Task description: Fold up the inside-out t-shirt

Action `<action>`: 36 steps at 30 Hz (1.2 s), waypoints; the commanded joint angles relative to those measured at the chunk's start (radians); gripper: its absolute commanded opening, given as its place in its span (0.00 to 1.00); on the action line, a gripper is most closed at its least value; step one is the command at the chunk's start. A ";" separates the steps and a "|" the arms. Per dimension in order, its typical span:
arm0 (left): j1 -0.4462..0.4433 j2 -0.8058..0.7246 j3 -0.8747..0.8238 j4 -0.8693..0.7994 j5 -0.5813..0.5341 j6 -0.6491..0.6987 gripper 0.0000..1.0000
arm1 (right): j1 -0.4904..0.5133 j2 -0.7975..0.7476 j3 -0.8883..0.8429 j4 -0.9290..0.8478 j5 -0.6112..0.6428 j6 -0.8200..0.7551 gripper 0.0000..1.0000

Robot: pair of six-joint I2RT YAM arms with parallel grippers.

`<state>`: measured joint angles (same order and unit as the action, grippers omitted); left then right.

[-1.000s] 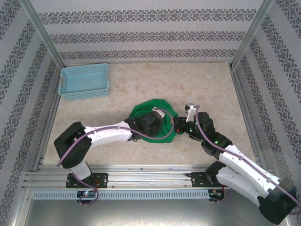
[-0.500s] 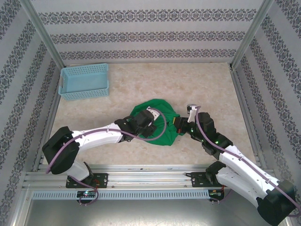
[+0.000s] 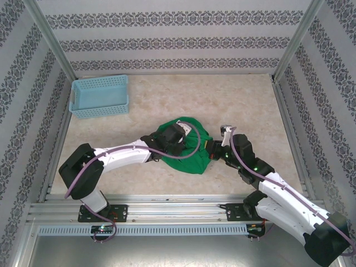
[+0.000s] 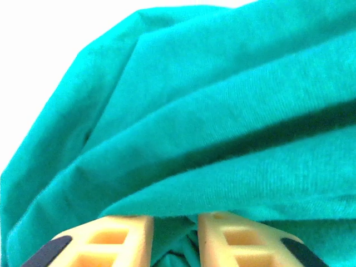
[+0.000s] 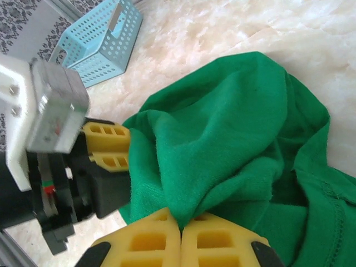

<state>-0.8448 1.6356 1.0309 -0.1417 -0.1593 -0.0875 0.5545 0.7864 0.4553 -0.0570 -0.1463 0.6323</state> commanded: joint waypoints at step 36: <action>-0.008 0.125 0.104 -0.064 0.222 0.066 0.17 | -0.022 0.010 -0.006 -0.015 0.051 -0.006 0.00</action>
<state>-0.8444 1.7504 1.1042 -0.1738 0.0635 -0.0360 0.5385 0.8013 0.4286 -0.0715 -0.1089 0.6296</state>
